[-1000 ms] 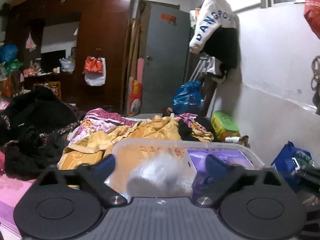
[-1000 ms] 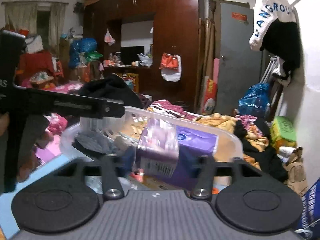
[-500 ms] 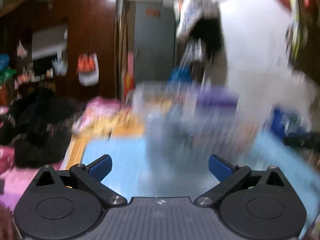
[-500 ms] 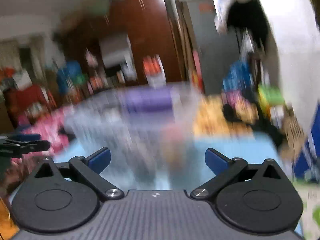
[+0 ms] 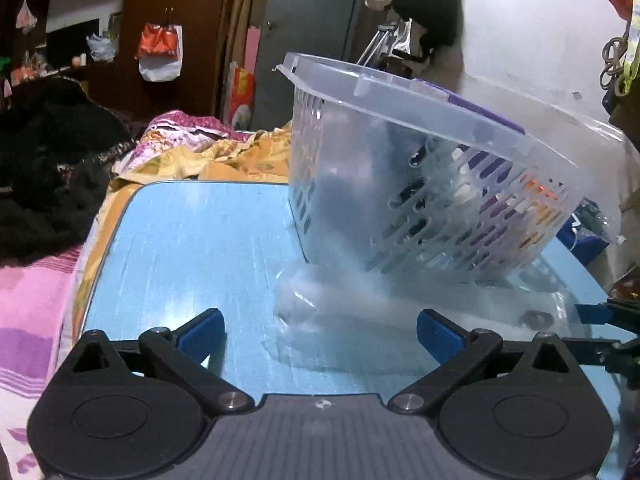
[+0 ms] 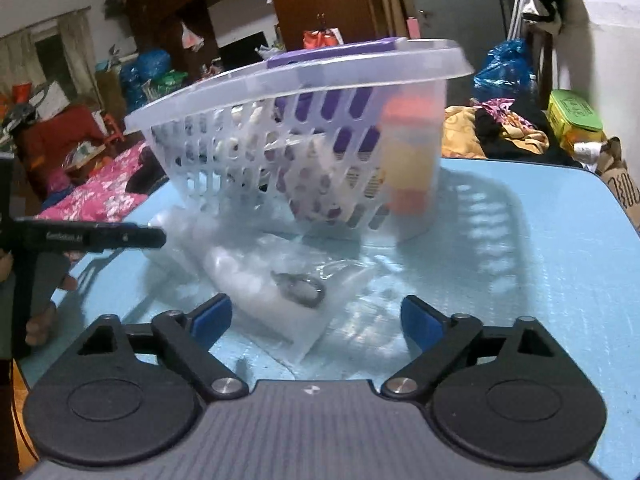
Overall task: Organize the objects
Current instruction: 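Grasp the clear plastic bag beside the basket with the right tool, then lift the plastic bag over the basket and release it with the right tool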
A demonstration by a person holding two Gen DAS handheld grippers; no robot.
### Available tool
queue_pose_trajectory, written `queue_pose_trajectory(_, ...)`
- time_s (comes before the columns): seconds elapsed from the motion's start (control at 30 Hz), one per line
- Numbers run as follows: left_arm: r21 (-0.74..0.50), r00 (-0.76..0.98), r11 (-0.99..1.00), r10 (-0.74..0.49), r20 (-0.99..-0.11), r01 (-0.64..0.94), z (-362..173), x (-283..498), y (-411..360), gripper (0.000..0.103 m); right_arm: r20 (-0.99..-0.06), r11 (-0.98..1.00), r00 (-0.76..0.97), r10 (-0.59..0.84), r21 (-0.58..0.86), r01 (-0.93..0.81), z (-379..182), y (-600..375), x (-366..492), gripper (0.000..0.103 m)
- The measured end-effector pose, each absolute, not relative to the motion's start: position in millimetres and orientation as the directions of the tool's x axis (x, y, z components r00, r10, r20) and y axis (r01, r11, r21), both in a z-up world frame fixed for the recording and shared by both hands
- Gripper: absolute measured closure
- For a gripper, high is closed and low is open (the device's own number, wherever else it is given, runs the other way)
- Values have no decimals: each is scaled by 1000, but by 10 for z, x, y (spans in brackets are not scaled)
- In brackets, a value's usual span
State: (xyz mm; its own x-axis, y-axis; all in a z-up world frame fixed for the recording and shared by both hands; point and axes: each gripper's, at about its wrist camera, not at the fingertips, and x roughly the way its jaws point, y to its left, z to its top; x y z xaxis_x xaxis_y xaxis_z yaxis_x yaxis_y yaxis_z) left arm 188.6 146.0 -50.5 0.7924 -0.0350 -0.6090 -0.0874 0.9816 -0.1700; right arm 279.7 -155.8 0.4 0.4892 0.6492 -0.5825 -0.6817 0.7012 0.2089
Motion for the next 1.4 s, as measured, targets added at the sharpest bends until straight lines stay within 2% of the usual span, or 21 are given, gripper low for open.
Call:
queue_pose_trajectory(0.07, -173, 788, 982, -47, -614, -77, -498, 1957, 1452, 0, -585, 696, 492, 644, 182, -695, -5, -1514, 2765, 19)
queue_pose_trajectory(0.2, -146, 783, 987, -40, -621, -65, -513, 2004, 1359, 0, -596, 681, 496, 632, 122, -722, 4, -1386, 2680, 40)
queue_pose_trajectory(0.43, -63, 781, 996, 4, -624, -56, -528, 2059, 1183, 2, -594, 657, 510, 622, 42, -753, -2, -1322, 2535, 46)
queue_pose_trajectory(0.5, -50, 788, 997, 13, -616, -55, -503, 2035, 1131, 20, -592, 653, 508, 626, 42, -756, 5, -1348, 2521, 51)
queue_pose_trajectory(0.53, -41, 789, 997, 23, -614, -60, -492, 2013, 1114, 23, -591, 652, 508, 627, 42, -757, 6, -1360, 2516, 54)
queue_pose_trajectory(0.6, -58, 796, 996, 18, -605, -66, -478, 1959, 1137, 42, -587, 648, 504, 633, 46, -761, 13, -1385, 2506, 59)
queue_pose_trajectory(0.63, -70, 799, 995, 15, -601, -71, -475, 1935, 1162, 47, -585, 644, 500, 639, 50, -764, 12, -1395, 2500, 64)
queue_pose_trajectory(0.7, -115, 804, 991, -13, -594, -70, -467, 1903, 1211, 71, -582, 634, 496, 645, 45, -772, 13, -1388, 2481, 66)
queue_pose_trajectory(0.77, -145, 804, 988, -46, -593, -51, -482, 1864, 1211, 82, -579, 629, 500, 644, 28, -777, 18, -1381, 2447, 68)
queue_pose_trajectory(0.87, -100, 814, 994, -16, -581, -52, -492, 1777, 1100, 85, -569, 627, 511, 645, 10, -779, 27, -1369, 2403, 73)
queue_pose_trajectory(1.0, -148, 844, 988, -44, -534, -43, -451, 1618, 1114, 86, -545, 616, 517, 660, -1, -787, 57, -1419, 2338, 78)
queue_pose_trajectory(1.4, -154, 931, 988, -75, -357, 20, -61, 985, 887, 86, -386, 583, 538, 749, -2, -812, 404, -1741, 2077, 79)
